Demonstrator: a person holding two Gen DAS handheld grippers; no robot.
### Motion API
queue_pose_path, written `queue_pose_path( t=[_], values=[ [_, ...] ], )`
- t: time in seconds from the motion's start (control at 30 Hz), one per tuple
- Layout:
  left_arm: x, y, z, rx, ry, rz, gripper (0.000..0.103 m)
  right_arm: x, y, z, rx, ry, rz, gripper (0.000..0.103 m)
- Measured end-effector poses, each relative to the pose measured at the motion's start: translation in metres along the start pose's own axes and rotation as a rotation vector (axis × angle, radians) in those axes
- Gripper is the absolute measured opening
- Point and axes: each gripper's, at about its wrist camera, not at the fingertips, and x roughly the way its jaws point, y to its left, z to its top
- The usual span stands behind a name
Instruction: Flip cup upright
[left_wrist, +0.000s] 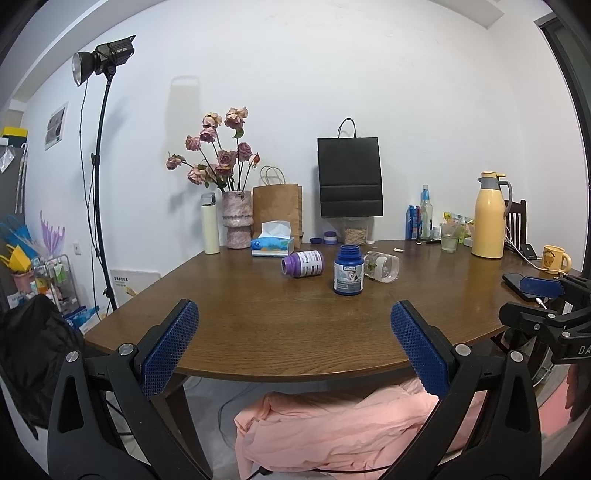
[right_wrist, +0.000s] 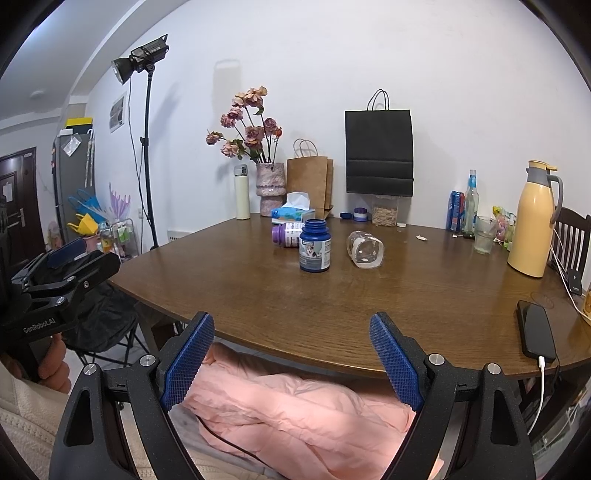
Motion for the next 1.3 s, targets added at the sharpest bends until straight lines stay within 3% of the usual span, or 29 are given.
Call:
queue_pose_path(
  t=[1.3],
  values=[
    [0.0005,-0.0003,0.0006,0.000,0.002,-0.002,0.103,-0.0044,-0.0013,0.0057,0.000,-0.001,-0.001,0.090]
  ],
)
